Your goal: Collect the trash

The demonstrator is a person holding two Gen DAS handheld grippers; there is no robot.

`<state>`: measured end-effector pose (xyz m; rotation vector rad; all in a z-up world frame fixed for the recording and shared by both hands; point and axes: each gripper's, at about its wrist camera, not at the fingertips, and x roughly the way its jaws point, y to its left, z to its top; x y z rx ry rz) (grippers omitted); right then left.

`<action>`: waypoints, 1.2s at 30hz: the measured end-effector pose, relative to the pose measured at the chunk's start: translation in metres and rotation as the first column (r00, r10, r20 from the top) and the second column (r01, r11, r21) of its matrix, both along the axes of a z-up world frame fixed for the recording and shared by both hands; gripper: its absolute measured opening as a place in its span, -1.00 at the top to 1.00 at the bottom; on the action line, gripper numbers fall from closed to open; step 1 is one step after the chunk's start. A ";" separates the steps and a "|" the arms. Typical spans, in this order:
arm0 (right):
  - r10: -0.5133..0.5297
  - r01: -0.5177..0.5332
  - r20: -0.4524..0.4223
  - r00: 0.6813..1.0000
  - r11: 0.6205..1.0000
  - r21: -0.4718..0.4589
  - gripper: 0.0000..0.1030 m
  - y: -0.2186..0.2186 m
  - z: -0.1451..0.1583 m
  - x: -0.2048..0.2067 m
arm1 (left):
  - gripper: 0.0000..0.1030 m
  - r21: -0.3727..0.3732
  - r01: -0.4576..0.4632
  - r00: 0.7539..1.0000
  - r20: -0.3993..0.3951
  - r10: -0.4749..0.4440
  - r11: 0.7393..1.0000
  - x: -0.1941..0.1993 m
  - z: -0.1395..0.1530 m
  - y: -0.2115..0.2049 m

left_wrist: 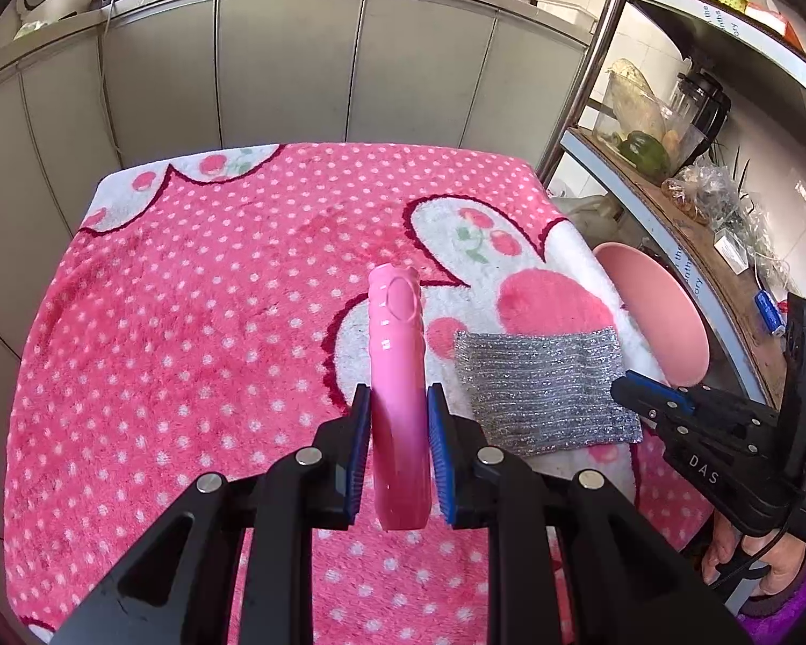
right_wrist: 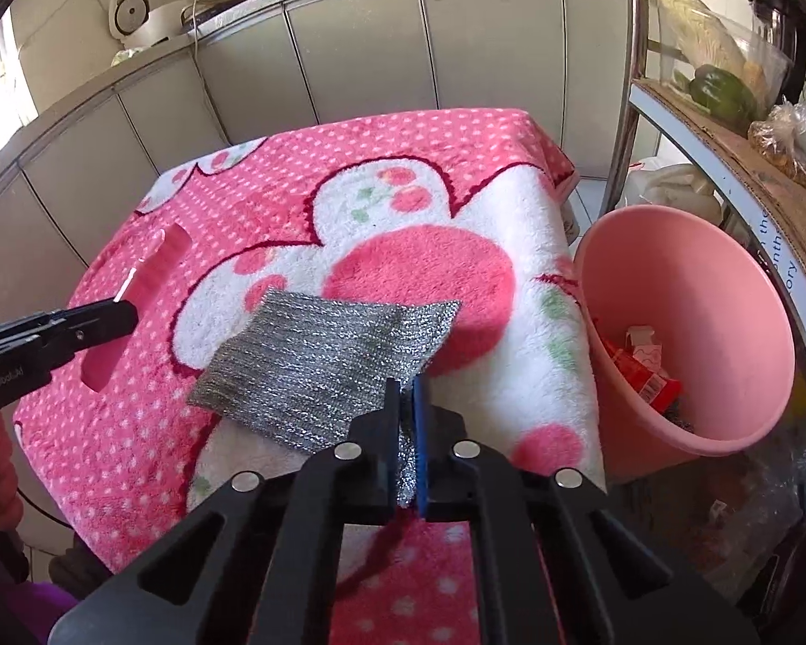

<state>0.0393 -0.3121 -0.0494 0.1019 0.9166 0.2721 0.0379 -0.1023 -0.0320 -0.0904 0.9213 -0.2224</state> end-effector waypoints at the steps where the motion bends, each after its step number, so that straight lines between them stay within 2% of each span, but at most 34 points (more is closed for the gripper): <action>1: 0.003 -0.003 0.007 1.000 1.000 0.010 0.91 0.000 0.002 -0.002 | 0.61 0.000 0.001 1.000 0.000 -0.001 1.000 0.000 0.000 0.000; 24: 0.050 -0.067 0.194 0.980 0.995 0.080 0.92 0.015 0.079 -0.027 | 0.61 -0.008 0.000 1.000 0.030 0.000 1.000 -0.008 0.010 0.004; 36: 0.018 -0.049 0.223 0.975 0.990 0.135 0.92 0.002 0.101 -0.026 | 0.61 -0.015 0.001 0.999 0.037 -0.001 1.000 -0.009 0.012 0.003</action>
